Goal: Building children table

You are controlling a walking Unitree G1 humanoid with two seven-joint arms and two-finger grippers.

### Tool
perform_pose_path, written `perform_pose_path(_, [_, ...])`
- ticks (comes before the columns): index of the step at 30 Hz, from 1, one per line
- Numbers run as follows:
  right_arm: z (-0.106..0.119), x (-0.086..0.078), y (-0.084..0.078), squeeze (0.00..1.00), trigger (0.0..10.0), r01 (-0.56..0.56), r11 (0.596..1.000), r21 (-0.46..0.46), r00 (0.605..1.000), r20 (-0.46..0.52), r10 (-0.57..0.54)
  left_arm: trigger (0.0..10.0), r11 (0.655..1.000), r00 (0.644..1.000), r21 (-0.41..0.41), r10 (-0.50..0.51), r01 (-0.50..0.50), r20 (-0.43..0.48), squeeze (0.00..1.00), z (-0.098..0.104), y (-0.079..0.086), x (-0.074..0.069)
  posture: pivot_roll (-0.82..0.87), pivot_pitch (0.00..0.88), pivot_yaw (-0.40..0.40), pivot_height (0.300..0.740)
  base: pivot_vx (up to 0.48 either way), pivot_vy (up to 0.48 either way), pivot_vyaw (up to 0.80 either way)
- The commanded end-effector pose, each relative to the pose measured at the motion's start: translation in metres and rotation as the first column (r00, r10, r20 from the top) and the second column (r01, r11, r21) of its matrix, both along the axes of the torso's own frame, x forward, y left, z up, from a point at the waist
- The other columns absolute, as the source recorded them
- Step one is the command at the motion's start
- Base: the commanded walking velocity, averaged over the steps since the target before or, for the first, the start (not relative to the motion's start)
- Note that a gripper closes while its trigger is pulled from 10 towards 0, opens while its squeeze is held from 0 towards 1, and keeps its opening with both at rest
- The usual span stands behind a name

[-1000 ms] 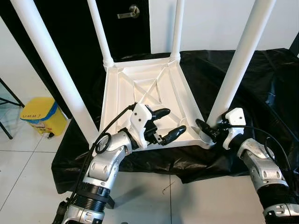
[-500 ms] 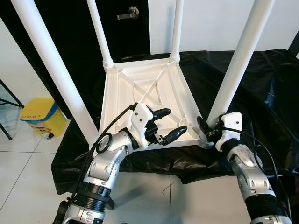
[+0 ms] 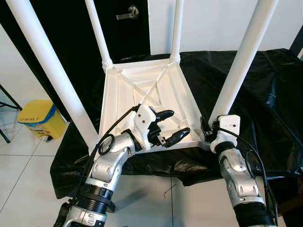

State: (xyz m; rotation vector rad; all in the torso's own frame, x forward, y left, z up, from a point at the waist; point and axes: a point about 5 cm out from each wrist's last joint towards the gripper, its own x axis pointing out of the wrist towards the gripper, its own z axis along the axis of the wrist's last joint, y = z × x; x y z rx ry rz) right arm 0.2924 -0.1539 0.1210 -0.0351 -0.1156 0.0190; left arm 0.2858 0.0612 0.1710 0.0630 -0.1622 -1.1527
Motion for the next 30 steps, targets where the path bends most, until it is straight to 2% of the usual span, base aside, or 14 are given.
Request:
perform_pose_path(1, [-0.009,-0.003,0.007,0.0,10.0,-0.009,1.0,-0.001,0.999,-0.049,0.009,10.0,0.999,0.999,0.003,0.05,-0.051,0.009,0.0,0.0,0.001,0.003,-0.12,0.0,0.034,0.74,0.0,0.0,0.0])
perform_pose_path(10, [-0.007,-0.006,0.016,0.0,10.0,0.038,0.999,0.039,0.998,-0.05,-0.036,10.0,0.999,0.999,0.0,0.05,-0.05,-0.006,0.0,-0.003,0.0,-0.002,-0.12,0.0,0.037,0.74,0.0,0.0,0.0])
perform_pose_path(11, [-0.005,-0.006,0.016,0.31,10.0,0.048,0.998,0.042,0.998,-0.043,-0.046,10.0,0.999,0.999,0.001,0.054,-0.054,-0.007,0.0,-0.003,0.001,-0.001,-0.12,0.0,0.037,0.74,0.0,0.0,0.0])
perform_pose_path(12, [-0.005,-0.006,0.016,0.31,10.0,0.048,0.998,0.042,0.998,-0.043,-0.046,10.0,0.999,0.999,0.001,0.054,-0.054,-0.007,0.0,-0.003,0.001,-0.001,-0.12,0.0,0.037,0.74,0.0,0.0,0.0])
perform_pose_path(13, [-0.004,-0.005,0.016,1.0,10.0,0.052,0.998,0.042,0.998,-0.034,-0.051,10.0,0.998,0.998,0.002,0.057,-0.057,-0.007,0.0,-0.003,0.002,0.0,-0.11,0.0,0.037,0.74,0.0,0.0,0.0])
perform_pose_path(26, [0.01,-0.005,0.007,1.0,10.0,-0.053,0.998,0.025,0.998,0.021,0.052,10.0,0.998,0.998,0.016,0.063,-0.063,0.003,0.0,-0.001,0.006,0.003,-0.11,0.0,0.038,0.74,0.0,0.0,0.0])
perform_pose_path(28, [0.013,-0.006,-0.005,1.0,10.0,-0.134,0.991,-0.012,0.991,0.028,0.134,10.0,0.998,0.998,0.017,0.068,-0.068,0.004,0.0,-0.001,0.008,0.003,-0.11,0.0,0.041,0.74,0.0,0.0,0.0])
perform_pose_path(29, [0.014,-0.006,-0.011,0.25,10.0,-0.18,0.983,-0.029,0.983,0.026,0.18,10.0,0.997,0.997,0.017,0.071,-0.072,0.004,0.0,-0.001,0.009,0.004,-0.12,0.0,0.042,0.74,0.0,0.0,0.0])
perform_pose_path(30, [0.014,-0.006,-0.015,0.25,10.0,-0.207,0.977,-0.04,0.978,0.023,0.208,10.0,0.997,0.997,0.016,0.074,-0.074,0.003,0.0,-0.001,0.009,0.004,-0.12,0.0,0.043,0.74,0.0,0.0,0.0])
